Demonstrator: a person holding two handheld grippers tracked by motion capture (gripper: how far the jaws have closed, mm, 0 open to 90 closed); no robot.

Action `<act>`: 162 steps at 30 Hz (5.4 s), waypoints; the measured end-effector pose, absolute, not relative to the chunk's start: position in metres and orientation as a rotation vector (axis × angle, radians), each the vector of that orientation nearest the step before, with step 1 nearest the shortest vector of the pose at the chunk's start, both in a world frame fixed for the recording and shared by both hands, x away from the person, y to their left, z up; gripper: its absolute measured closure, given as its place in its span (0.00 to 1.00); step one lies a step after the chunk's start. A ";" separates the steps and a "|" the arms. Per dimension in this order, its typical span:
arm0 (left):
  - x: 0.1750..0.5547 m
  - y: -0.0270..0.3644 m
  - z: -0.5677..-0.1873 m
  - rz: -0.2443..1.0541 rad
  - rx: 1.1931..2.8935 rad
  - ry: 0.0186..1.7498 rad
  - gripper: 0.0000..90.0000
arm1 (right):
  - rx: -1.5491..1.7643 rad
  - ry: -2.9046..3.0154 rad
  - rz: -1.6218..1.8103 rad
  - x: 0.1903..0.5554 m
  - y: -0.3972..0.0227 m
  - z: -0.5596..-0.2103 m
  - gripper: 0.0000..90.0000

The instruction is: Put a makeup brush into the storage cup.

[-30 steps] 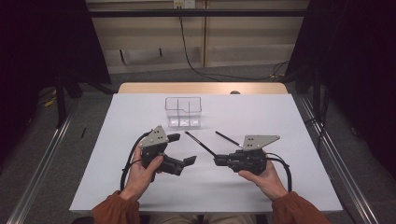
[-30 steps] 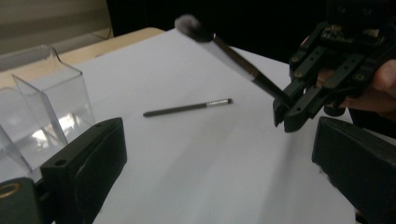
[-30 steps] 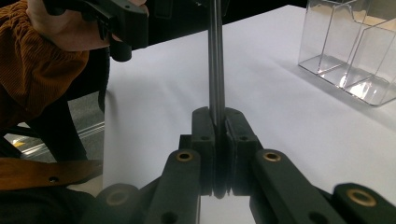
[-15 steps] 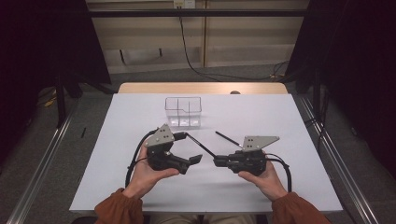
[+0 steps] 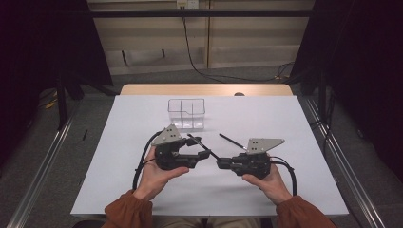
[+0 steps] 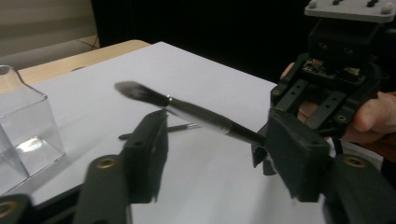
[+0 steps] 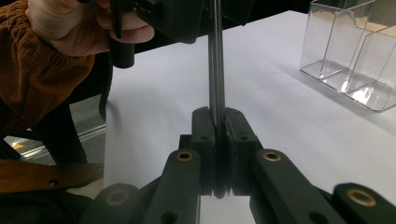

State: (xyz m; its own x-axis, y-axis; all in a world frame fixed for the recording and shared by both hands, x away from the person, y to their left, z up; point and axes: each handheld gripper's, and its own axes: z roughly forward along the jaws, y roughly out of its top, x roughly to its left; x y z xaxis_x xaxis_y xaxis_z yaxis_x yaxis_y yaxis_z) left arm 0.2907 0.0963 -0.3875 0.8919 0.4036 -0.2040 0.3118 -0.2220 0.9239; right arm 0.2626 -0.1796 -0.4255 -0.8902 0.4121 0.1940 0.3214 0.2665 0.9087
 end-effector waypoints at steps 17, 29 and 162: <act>0.291 0.102 -0.386 0.032 1.775 0.555 0.75 | 0.689 2.443 1.715 0.262 -0.177 -0.428 0.93; 0.290 0.101 -0.382 -0.033 1.746 0.513 0.84 | 0.638 2.484 1.681 0.261 -0.171 -0.431 0.93; 0.332 0.191 -0.339 0.213 1.799 0.710 0.93 | 1.054 1.759 1.495 0.208 -0.284 -0.444 0.00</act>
State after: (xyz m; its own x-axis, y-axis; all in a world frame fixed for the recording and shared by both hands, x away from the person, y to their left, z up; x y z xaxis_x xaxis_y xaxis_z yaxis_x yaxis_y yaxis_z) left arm 0.3319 0.1910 -0.3392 0.8019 0.5627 -0.2008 0.3587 -0.1846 0.9150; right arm 0.2079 -0.2842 -0.4437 -0.5085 0.8595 0.0520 0.1899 0.0530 0.9804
